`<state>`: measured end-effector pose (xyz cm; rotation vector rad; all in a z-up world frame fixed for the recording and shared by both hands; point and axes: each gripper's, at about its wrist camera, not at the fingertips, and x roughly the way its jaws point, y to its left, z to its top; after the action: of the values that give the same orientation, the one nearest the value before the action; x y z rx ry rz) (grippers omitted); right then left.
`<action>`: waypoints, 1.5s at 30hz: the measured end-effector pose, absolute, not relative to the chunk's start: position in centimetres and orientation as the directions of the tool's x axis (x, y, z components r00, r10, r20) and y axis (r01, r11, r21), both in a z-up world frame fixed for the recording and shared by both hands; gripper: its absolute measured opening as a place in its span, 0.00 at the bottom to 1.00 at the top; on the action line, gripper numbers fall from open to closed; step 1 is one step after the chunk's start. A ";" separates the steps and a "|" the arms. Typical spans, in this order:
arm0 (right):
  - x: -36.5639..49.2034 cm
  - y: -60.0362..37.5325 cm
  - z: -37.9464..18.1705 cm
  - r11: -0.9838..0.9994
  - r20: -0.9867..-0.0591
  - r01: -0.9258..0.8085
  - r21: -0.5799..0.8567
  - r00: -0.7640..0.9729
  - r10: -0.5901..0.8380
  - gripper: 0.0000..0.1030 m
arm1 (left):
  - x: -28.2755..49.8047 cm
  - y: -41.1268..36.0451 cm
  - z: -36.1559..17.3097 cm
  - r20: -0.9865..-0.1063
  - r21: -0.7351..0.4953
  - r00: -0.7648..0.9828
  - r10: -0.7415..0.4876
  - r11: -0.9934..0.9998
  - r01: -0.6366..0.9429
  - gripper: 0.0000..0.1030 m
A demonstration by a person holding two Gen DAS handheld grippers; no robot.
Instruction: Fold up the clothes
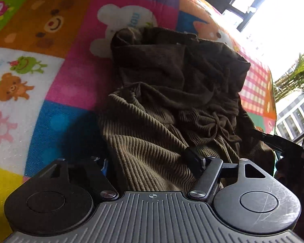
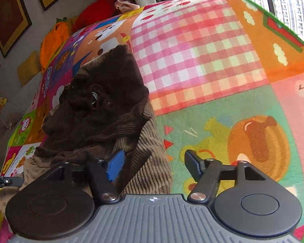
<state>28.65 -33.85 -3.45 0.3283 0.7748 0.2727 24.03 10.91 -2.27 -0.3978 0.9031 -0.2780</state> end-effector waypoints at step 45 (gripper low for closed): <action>21.5 -25.8 4.4 0.919 -0.537 -0.339 0.203 0.746 0.394 0.47 | 21.0 2.4 1.4 -0.693 0.117 0.686 -0.223 0.904 0.412 0.41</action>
<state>21.49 -25.78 4.45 0.0947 0.6086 0.4018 21.03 2.39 1.35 0.2738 0.7341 -0.3603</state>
